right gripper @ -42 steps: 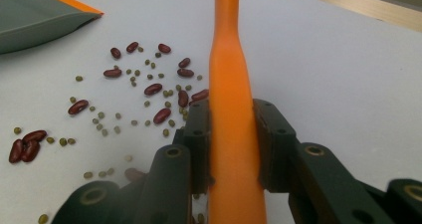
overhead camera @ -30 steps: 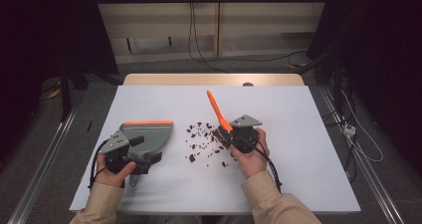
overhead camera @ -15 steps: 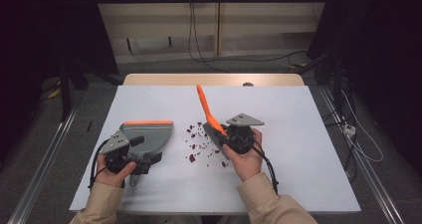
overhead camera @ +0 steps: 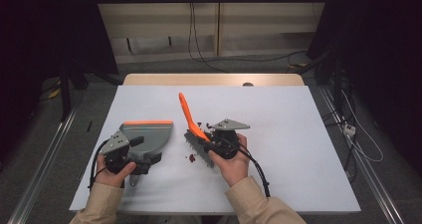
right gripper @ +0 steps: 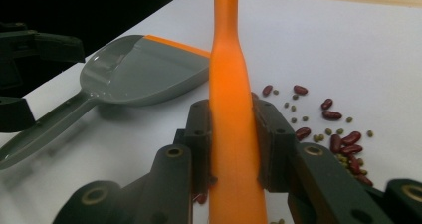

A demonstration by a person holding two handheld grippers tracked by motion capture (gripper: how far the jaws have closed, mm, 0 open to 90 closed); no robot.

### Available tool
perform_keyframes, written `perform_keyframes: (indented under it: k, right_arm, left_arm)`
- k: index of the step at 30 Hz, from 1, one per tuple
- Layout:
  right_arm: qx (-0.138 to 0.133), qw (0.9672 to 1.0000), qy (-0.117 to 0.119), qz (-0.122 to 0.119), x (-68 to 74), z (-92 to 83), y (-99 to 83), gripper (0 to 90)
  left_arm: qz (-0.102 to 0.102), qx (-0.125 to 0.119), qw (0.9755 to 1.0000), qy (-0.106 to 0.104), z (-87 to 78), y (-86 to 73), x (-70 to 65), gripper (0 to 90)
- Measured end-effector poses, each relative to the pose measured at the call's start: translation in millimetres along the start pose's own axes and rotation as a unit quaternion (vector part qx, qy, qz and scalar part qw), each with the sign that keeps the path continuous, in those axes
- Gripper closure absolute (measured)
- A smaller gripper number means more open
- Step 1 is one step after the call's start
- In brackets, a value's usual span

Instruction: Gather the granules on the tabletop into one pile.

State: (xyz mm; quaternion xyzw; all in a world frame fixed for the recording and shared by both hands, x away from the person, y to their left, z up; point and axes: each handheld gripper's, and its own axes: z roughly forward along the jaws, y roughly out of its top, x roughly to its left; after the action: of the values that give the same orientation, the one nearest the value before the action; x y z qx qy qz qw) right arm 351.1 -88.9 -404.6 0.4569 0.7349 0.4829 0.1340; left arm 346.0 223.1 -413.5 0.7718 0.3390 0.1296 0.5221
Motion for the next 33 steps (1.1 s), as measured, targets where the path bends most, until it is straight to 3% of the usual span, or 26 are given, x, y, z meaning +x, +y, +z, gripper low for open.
perform_keyframes:
  k: [14,18,21,23,25,27,33]
  right_arm:
    - [0.012,0.9986,0.047,0.018,22.0,19.5,0.1,71.7]
    - [0.025,0.9983,0.05,0.019,27.0,27.6,-1.1,71.7]
    - [0.045,0.998,0.038,0.023,24.9,34.9,-4.2,71.7]
    - [0.048,0.9987,0.018,0.007,22.4,36.7,-5.3,71.7]
    - [0.052,0.9981,0.021,0.024,17.7,35.4,-5.2,71.6]
    - [0.051,0.9985,0.011,0.018,13.7,33.9,-5.8,71.5]
    - [0.049,0.9982,0.003,0.034,1.2,26.3,-8.4,71.4]
  left_arm:
    - [-0.002,-0.002,1.0,0.001,-2.1,-0.5,1.2,5.6]
    - [-0.002,-0.001,1.0,0.0,-1.6,-0.6,1.3,5.6]
    - [-0.001,-0.002,1.0,-0.003,-1.4,-0.7,1.0,5.6]
    - [0.0,-0.001,1.0,0.0,-1.7,-0.8,1.3,5.7]
    - [0.0,-0.001,1.0,0.0,-2.0,-0.9,1.7,5.7]
    - [0.0,-0.001,1.0,0.001,-2.0,-0.9,1.7,5.7]
    - [0.0,-0.002,1.0,0.0,-1.7,-0.6,0.6,5.7]
